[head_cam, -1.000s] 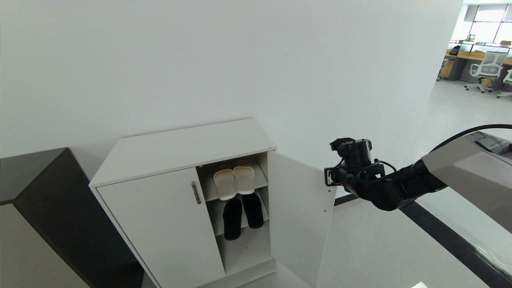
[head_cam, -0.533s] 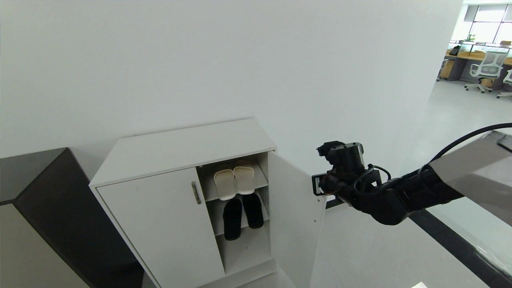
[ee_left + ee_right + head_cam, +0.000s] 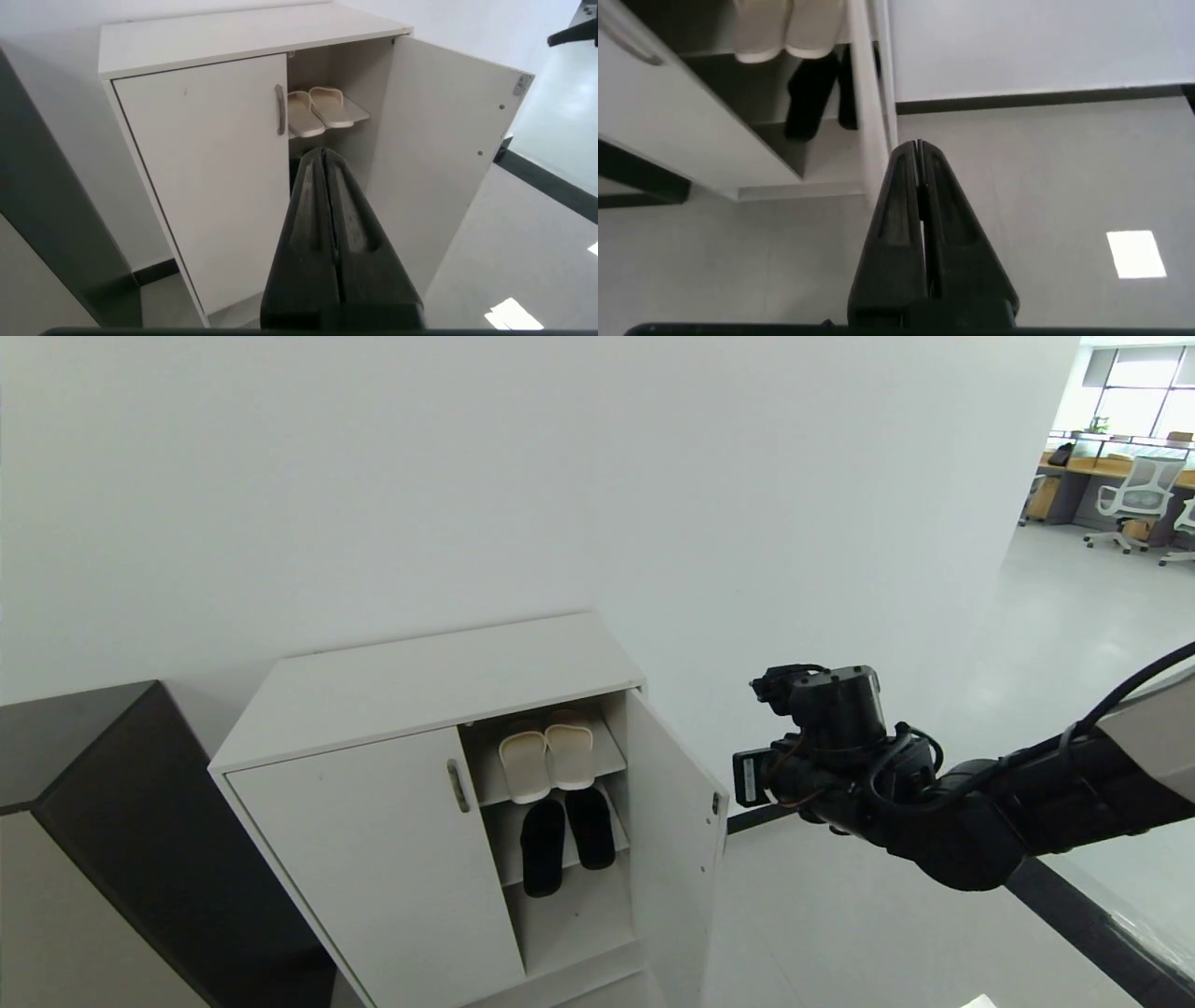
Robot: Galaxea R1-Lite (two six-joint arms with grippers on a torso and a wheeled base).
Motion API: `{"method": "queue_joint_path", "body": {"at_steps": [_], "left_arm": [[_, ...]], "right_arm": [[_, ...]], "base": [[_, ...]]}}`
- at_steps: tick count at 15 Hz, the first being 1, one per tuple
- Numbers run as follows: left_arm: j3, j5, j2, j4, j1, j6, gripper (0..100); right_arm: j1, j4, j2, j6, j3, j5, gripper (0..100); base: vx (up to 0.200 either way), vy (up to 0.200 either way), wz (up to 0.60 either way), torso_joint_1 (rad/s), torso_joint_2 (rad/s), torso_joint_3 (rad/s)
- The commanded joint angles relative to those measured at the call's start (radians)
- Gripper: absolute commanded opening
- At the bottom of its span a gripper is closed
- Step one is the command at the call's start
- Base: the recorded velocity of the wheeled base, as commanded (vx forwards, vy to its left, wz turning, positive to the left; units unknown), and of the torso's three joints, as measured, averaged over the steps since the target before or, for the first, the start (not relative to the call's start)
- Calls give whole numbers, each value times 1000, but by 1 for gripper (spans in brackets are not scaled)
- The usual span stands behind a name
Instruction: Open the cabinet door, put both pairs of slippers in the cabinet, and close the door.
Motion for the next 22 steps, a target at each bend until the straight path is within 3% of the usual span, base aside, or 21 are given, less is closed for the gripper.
{"method": "queue_joint_path", "body": {"at_steps": [1,12,22], "left_arm": [[0,0,1,0,0,0,0],[0,0,1,0,0,0,0],[0,0,1,0,0,0,0]], "right_arm": [[-10,-5,53,1,-1,0,0],[113,-25,143,10,-58,6,0],[202,-31,-33,47,59,187,0]], "base": [[0,0,0,0,0,0],[0,0,0,0,0,0],[0,0,0,0,0,0]]}}
